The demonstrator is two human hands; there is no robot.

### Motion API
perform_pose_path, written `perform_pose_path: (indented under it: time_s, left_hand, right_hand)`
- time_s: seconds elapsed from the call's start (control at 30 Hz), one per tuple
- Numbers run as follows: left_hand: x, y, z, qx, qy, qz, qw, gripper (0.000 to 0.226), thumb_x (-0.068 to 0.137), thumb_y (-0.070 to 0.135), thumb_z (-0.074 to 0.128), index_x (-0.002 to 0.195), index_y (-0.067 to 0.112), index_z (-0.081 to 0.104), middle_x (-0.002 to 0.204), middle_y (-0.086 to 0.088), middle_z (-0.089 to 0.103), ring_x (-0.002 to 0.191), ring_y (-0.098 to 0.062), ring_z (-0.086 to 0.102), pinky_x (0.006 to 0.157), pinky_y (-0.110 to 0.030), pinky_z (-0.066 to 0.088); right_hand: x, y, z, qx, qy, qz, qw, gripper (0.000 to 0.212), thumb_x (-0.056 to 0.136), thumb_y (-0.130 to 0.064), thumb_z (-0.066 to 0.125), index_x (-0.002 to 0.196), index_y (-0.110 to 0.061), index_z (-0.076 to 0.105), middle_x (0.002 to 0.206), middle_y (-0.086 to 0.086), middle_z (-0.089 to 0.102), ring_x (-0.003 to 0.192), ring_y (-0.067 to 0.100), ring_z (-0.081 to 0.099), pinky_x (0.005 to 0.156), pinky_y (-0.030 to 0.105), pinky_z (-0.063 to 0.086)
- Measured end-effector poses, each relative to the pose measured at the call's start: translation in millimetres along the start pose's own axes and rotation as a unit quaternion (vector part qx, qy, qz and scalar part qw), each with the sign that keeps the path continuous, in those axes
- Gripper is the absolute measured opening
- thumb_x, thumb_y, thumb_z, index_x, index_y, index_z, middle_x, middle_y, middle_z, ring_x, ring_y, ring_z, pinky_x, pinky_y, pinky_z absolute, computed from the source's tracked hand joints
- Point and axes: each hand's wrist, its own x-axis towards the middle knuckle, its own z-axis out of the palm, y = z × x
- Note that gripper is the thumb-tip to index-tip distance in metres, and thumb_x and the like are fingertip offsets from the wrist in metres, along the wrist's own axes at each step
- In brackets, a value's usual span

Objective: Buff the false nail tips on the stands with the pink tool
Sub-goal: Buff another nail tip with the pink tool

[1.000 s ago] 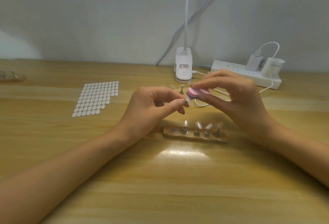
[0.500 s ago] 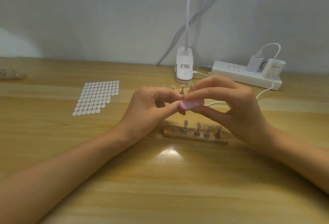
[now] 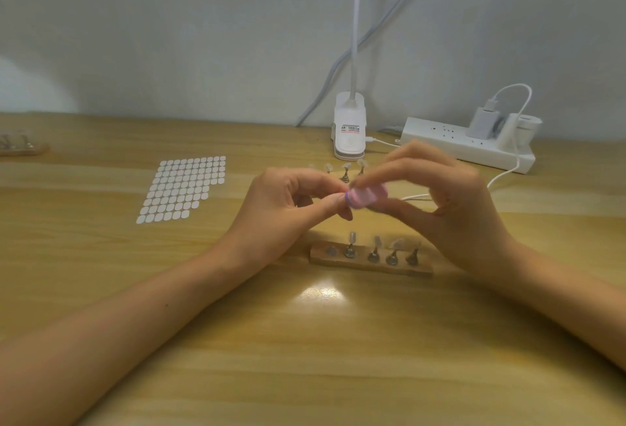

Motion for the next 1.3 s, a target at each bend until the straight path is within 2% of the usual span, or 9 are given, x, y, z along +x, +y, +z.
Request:
perform_pose_path:
  time_s: [0.17, 0.27, 0.43, 0.57, 0.67, 0.8, 1.07, 1.2, 1.3]
  left_hand:
    - [-1.1, 1.5, 1.4, 0.003, -0.001, 0.001, 1.0, 0.017, 0.085, 0.034, 0.07, 0.091, 0.021, 0.08, 0.08, 0.002, 0.078, 0.078, -0.032, 0.071, 0.076, -0.057, 0.056]
    - [-1.2, 1.2, 0.9, -0.002, -0.008, 0.002, 1.0, 0.018, 0.084, 0.033, 0.072, 0.094, 0.02, 0.08, 0.083, 0.0, 0.078, 0.082, -0.051, 0.066, 0.076, -0.07, 0.05]
    - [-2.1, 1.6, 0.5, 0.008, -0.004, 0.01, 1.0, 0.013, 0.087, 0.029, 0.072, 0.092, 0.019, 0.08, 0.08, 0.001, 0.078, 0.081, -0.046, 0.067, 0.076, -0.066, 0.051]
    - [-1.8, 1.1, 1.4, 0.009, -0.008, 0.016, 1.0, 0.015, 0.086, 0.029, 0.074, 0.092, 0.017, 0.08, 0.08, 0.001, 0.078, 0.075, -0.055, 0.061, 0.07, -0.068, 0.05]
    - [-2.0, 0.3, 1.4, 0.021, -0.005, 0.02, 1.0, 0.009, 0.088, 0.025, 0.073, 0.09, 0.019, 0.08, 0.076, 0.008, 0.076, 0.065, -0.046, 0.06, 0.059, -0.053, 0.052]
    - [-3.2, -2.4, -0.4, 0.033, -0.011, 0.036, 0.999, 0.007, 0.087, 0.022, 0.075, 0.087, 0.017, 0.08, 0.064, 0.016, 0.07, 0.046, -0.002, 0.038, 0.048, -0.011, 0.031]
    - [-4.3, -0.5, -0.4, 0.044, -0.008, 0.044, 0.998, 0.009, 0.089, 0.016, 0.075, 0.081, 0.019, 0.077, 0.058, 0.02, 0.064, 0.043, 0.0, 0.037, 0.048, -0.008, 0.028]
    - [-3.3, -0.5, -0.8, 0.039, 0.004, 0.035, 0.999, 0.005, 0.088, 0.015, 0.075, 0.085, 0.014, 0.079, 0.065, 0.015, 0.07, 0.044, 0.0, 0.038, 0.048, -0.009, 0.029]
    - [-4.5, 0.0, 0.1, 0.056, -0.005, 0.053, 0.997, 0.007, 0.088, 0.014, 0.076, 0.082, 0.017, 0.077, 0.053, 0.024, 0.06, 0.042, 0.001, 0.037, 0.048, -0.005, 0.027]
  right_hand:
    - [1.1, 5.0, -5.1, -0.036, 0.01, 0.016, 0.999, 0.021, 0.085, -0.019, 0.073, 0.102, -0.008, 0.073, 0.094, 0.008, 0.071, 0.088, 0.02, 0.067, 0.077, 0.037, 0.055]
    - [-1.9, 0.6, -0.2, -0.019, -0.002, -0.009, 1.0, 0.02, 0.087, -0.02, 0.072, 0.104, -0.009, 0.072, 0.094, 0.01, 0.07, 0.088, 0.022, 0.067, 0.076, 0.037, 0.055]
    - [0.1, 3.7, -4.5, -0.037, 0.009, 0.021, 0.999, 0.021, 0.086, -0.018, 0.073, 0.103, -0.007, 0.073, 0.094, 0.008, 0.071, 0.087, 0.021, 0.067, 0.076, 0.038, 0.054]
    - [-1.2, -2.1, -1.2, -0.015, -0.009, -0.029, 0.999, 0.021, 0.09, -0.021, 0.07, 0.11, -0.015, 0.07, 0.095, 0.007, 0.068, 0.089, 0.015, 0.065, 0.078, 0.027, 0.054]
    - [0.7, 1.7, -6.0, -0.023, 0.022, 0.005, 0.999, 0.023, 0.087, -0.019, 0.07, 0.11, -0.016, 0.069, 0.094, 0.009, 0.07, 0.086, 0.017, 0.066, 0.075, 0.033, 0.055]
    - [-0.9, -3.5, -0.2, 0.0, 0.001, -0.027, 1.0, 0.023, 0.087, -0.015, 0.073, 0.109, -0.01, 0.072, 0.095, 0.007, 0.068, 0.088, 0.014, 0.067, 0.078, 0.026, 0.055]
    - [1.6, -4.4, 0.7, 0.008, -0.005, -0.024, 1.0, 0.024, 0.087, -0.016, 0.071, 0.111, -0.012, 0.071, 0.096, 0.005, 0.068, 0.091, 0.014, 0.066, 0.079, 0.027, 0.055]
    - [2.8, 1.6, -5.5, -0.008, 0.025, 0.026, 0.999, 0.025, 0.086, -0.014, 0.071, 0.111, -0.015, 0.07, 0.094, 0.008, 0.068, 0.087, 0.018, 0.066, 0.075, 0.037, 0.056]
    - [0.9, -4.7, 1.3, 0.015, -0.003, -0.016, 1.0, 0.025, 0.087, -0.016, 0.071, 0.112, -0.014, 0.07, 0.097, 0.005, 0.068, 0.09, 0.015, 0.067, 0.078, 0.029, 0.055]
